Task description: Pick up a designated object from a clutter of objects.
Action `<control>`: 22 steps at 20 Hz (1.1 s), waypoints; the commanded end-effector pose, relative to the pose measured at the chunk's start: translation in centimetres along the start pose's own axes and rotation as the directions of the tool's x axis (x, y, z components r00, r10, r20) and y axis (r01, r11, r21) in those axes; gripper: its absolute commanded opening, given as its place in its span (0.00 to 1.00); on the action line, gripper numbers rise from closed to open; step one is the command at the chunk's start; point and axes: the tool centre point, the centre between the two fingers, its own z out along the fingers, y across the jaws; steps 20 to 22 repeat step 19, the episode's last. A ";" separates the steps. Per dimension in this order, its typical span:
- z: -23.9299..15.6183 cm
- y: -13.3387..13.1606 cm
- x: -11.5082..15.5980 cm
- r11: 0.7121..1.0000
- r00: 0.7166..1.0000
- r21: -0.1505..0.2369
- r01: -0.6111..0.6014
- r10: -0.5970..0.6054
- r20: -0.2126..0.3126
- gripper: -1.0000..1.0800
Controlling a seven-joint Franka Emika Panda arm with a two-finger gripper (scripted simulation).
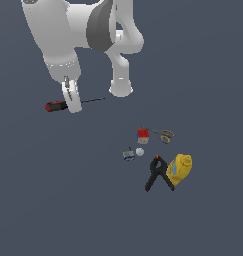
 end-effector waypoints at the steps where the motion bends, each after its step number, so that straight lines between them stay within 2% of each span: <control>1: -2.4 0.6 0.4 1.000 1.000 0.000 0.000 0.000 0.000 0.00; 11: -9.0 1.8 1.4 1.000 1.000 0.000 0.002 -0.002 0.000 0.00; 22: -10.7 2.0 1.7 1.000 1.000 0.000 0.003 -0.003 0.000 0.00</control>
